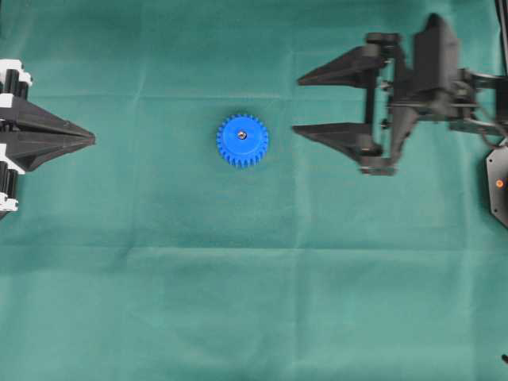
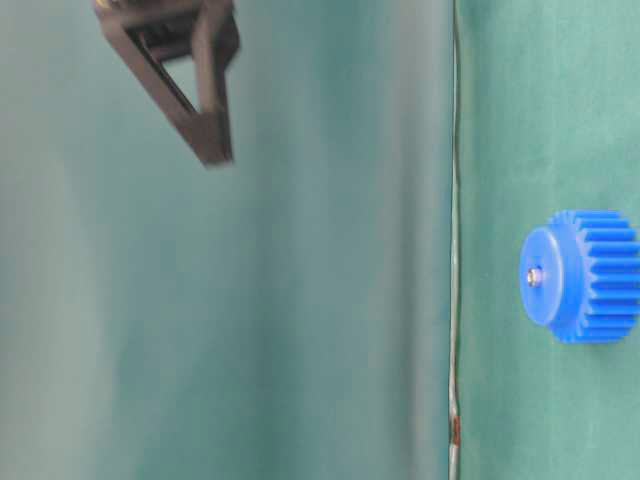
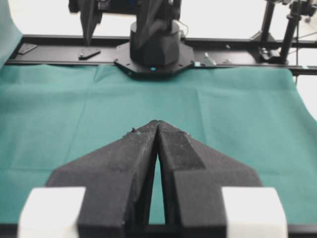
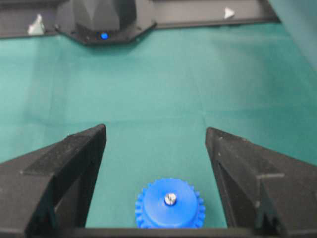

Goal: Insert the shaft placed at a random location into the center hole of the medium gear at another random location.

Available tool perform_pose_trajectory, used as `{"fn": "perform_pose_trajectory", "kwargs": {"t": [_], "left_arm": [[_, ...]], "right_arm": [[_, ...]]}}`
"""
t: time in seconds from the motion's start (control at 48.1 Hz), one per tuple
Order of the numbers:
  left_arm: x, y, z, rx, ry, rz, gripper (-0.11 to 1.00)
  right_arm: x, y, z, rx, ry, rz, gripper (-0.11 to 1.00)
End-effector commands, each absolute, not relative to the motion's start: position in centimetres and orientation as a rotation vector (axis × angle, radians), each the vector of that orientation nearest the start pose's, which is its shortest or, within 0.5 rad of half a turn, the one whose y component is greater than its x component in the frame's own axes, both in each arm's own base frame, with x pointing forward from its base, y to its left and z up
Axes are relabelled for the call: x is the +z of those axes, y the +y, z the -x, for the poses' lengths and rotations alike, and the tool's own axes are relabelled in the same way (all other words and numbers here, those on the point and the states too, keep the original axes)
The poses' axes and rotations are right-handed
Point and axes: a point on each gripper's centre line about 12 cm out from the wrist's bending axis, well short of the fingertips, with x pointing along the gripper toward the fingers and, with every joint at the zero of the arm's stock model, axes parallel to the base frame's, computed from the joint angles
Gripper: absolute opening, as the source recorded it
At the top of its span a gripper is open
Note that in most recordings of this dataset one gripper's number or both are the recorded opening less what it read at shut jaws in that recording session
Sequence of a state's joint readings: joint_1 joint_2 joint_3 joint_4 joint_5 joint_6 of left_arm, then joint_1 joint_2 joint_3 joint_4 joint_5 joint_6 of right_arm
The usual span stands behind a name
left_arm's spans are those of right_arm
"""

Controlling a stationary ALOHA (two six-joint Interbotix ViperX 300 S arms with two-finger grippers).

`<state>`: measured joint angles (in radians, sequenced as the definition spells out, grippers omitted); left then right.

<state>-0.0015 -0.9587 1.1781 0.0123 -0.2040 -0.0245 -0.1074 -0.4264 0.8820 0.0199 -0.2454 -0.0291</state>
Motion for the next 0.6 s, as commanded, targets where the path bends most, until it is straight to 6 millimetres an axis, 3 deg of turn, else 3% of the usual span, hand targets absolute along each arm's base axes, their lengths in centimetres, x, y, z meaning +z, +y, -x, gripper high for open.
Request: {"fn": "perform_pose_trajectory", "kwargs": {"t": [0.0,0.249,0.582], "left_arm": [[29.0,-0.1,-20.2,-0.006,-0.008,0.01,0.0],[29.0,-0.1,-20.2,-0.006,-0.006,0.011,0.0],[28.9,-0.1,-20.2,-0.006,0.005,0.011,0.0]], "right_arm": [[28.3,-3.3,-30.0,-0.11,0.162,0.012,0.83],[29.0,-2.9,-26.8,-0.111,0.137,0.006,0.83],[27.9,-2.8,-26.0,-0.11,0.158,-0.001,0.83]]}}
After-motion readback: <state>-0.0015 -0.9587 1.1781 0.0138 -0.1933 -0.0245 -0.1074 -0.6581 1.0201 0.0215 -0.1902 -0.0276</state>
